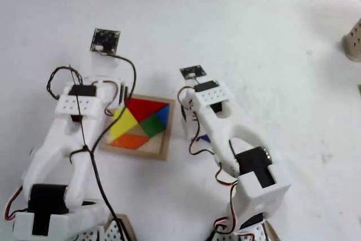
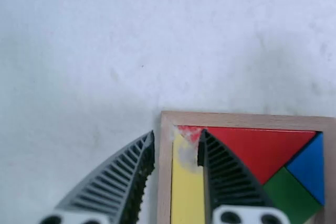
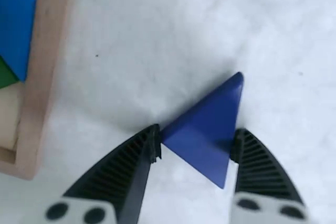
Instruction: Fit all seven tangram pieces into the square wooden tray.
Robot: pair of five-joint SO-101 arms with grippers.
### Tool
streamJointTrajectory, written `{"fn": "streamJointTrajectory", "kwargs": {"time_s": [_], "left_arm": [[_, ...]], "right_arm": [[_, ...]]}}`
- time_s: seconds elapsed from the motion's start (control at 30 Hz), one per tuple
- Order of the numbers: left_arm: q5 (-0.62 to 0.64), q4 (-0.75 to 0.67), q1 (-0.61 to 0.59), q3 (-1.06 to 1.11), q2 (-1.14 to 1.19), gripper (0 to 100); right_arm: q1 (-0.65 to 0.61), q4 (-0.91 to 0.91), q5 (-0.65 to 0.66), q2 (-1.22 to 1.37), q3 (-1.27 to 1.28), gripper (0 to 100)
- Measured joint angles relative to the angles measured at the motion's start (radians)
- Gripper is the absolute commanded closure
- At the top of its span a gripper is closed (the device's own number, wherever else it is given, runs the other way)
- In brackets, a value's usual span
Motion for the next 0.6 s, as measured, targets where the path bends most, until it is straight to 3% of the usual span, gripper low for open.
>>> {"fn": "streamJointTrajectory", "kwargs": {"time_s": [0.6], "left_arm": [[0.000,0.000,0.000,0.000,0.000,85]], "right_arm": [[0.000,0.014,0.000,0.000,-0.002,80.9]]}}
